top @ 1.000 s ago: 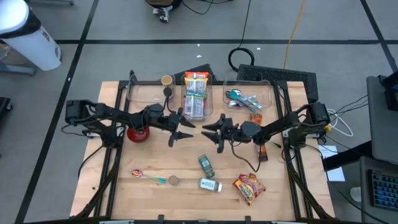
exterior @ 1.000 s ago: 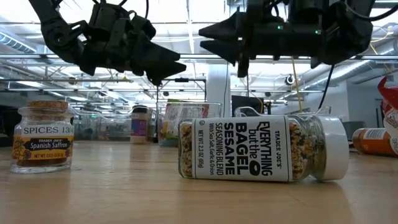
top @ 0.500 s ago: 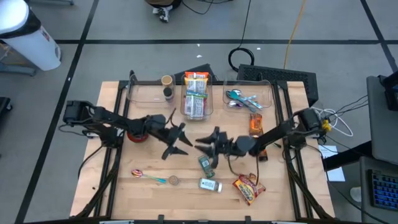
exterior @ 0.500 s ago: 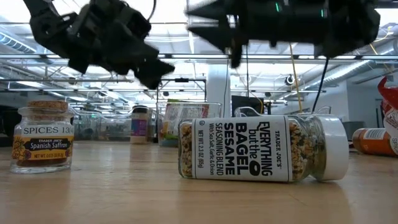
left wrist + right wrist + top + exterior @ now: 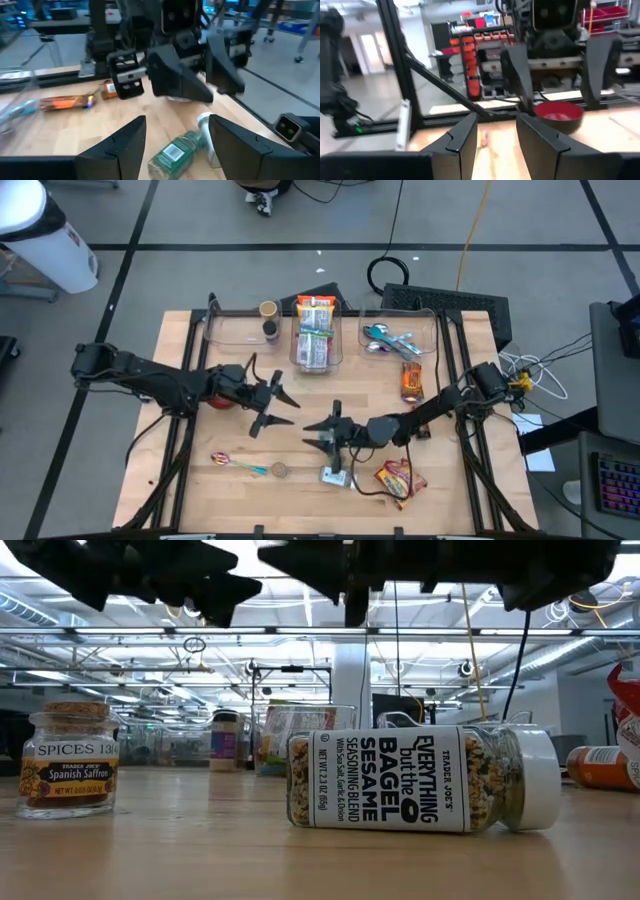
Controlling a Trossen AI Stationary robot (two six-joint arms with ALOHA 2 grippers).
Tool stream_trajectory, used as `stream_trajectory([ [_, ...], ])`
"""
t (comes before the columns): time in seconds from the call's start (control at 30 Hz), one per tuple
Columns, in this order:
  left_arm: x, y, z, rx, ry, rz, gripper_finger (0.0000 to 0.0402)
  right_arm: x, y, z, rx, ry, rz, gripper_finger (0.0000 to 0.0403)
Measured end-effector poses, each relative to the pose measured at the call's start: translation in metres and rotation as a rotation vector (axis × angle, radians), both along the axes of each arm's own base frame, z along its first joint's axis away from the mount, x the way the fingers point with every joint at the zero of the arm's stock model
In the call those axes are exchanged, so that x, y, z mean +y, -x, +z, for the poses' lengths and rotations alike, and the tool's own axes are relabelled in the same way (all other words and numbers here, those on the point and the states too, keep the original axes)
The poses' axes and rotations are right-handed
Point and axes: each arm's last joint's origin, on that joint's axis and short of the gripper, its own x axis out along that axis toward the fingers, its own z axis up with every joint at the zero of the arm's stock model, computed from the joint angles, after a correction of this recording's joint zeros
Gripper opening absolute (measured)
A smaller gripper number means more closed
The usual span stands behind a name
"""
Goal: Pick & Place Food Item
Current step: Put the brown seasoning bottle into the left transparent bin
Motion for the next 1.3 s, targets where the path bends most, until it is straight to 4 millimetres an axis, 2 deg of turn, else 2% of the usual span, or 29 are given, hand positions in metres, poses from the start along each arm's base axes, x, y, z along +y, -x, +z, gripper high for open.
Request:
stream_trajectory([
  [0.17, 0.001, 0.013, 0.018, -0.073, -0.015, 0.008, 0.0225, -0.024, -0.007, 0.000, 0.010, 0.067, -0.063, 0.0128],
  [0.27, 0.003, 0.021, 0.025, -0.095, -0.056, 0.037, 0.0225, -0.038, -0.011, -0.001, 0.042, 0.070, -0.037, 0.0128],
  [0.4, 0.006, 0.025, 0.029, -0.118, -0.134, 0.113, 0.0225, -0.049, -0.008, 0.001, 0.182, 0.069, -0.026, 0.0132],
  [0.57, 0.011, 0.025, 0.035, -0.192, -0.255, 0.234, 0.0225, -0.058, 0.006, 0.010, 0.372, 0.043, -0.046, 0.0166],
  [0.77, 0.023, 0.022, 0.040, -0.251, -0.263, 0.305, 0.0225, -0.057, 0.021, 0.022, 0.469, -0.055, -0.053, 0.0230],
  [0.97, 0.030, 0.018, 0.033, -0.233, -0.258, 0.194, 0.0225, -0.053, 0.025, 0.017, 0.514, -0.187, -0.066, 0.0279],
  [1.13, 0.030, 0.016, 0.030, -0.229, -0.251, 0.097, 0.0225, -0.051, 0.025, 0.017, 0.517, -0.291, -0.055, 0.0294],
  [1.3, 0.029, 0.015, 0.027, -0.224, -0.249, 0.043, 0.0225, -0.048, 0.025, 0.018, 0.501, -0.359, -0.049, 0.0292],
])
